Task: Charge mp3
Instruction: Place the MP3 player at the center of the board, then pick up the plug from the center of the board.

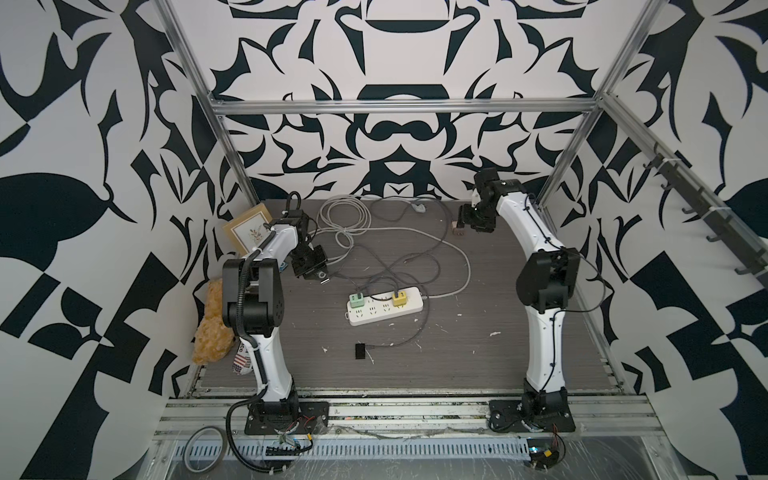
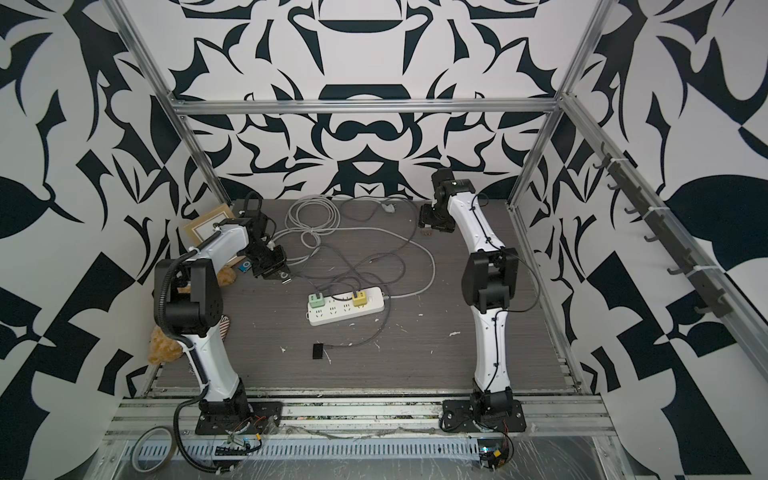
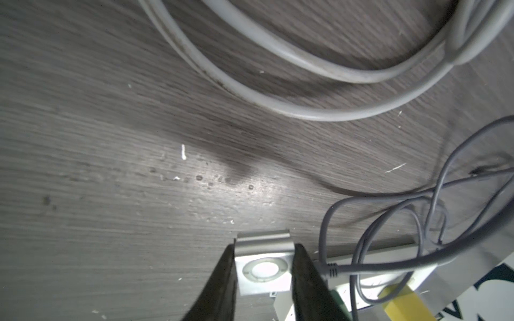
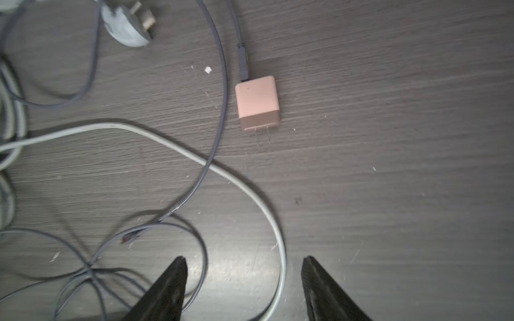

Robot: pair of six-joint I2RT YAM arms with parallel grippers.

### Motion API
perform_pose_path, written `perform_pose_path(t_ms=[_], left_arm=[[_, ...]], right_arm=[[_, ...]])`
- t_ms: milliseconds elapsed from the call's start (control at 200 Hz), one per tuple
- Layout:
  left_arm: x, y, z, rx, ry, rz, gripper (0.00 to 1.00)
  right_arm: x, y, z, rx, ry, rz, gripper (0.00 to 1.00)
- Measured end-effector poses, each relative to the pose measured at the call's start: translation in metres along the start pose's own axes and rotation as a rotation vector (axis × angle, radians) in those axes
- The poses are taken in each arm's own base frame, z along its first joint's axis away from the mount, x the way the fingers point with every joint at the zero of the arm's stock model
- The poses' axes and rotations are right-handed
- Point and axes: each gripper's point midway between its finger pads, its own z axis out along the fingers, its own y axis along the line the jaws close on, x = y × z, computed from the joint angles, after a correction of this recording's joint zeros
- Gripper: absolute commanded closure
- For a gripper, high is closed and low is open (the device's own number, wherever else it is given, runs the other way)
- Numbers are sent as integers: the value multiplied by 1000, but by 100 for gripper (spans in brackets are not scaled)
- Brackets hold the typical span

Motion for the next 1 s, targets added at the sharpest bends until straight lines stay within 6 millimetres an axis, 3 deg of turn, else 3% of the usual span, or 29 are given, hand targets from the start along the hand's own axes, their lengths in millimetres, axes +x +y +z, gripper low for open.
perform_pose_path(t_ms=[110,265,570,775,1000], left_arm=[[1,0,0,3,3,-10,31],[3,-8,-11,39,-12,-26,25],[17,-51,-90,209,-159,3,23],[27,-69,-124,308,-208,-8,24],[37,-79,-154,375,-257,-5,25]], right_arm=[[-13,-1,34,16,8,-56,30],[-8,-8,56,31,40,-93,29],[-16,-16,74,42,12,-126,32],[-17,-24,103,50,13,-129,35],[-38,-21,104,33,-68,-129,40]])
